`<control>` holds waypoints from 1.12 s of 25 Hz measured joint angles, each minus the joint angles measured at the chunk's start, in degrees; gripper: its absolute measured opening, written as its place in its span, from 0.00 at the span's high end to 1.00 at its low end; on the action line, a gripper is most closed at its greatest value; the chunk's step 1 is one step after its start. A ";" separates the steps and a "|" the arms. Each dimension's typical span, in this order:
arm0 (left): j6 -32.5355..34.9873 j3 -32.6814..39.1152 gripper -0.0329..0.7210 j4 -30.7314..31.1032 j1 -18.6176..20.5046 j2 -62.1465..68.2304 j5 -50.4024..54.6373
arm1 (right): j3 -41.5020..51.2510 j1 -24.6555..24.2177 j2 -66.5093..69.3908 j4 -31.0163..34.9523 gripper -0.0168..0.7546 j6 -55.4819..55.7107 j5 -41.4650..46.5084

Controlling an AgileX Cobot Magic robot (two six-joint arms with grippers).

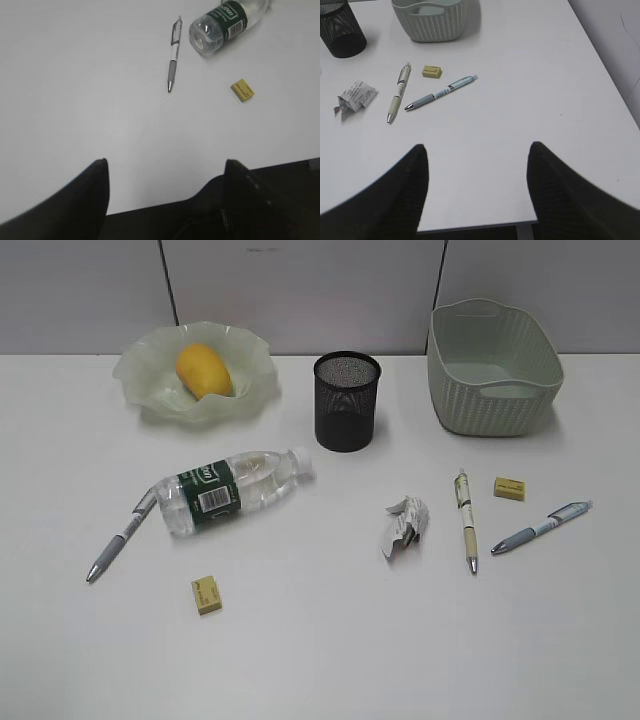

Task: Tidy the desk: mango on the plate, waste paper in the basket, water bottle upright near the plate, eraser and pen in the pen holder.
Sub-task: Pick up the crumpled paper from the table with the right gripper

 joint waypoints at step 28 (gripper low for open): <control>5.35 11.32 0.18 0.08 0.00 -14.83 -5.89 | 0.00 0.00 0.00 0.04 0.34 0.00 -0.02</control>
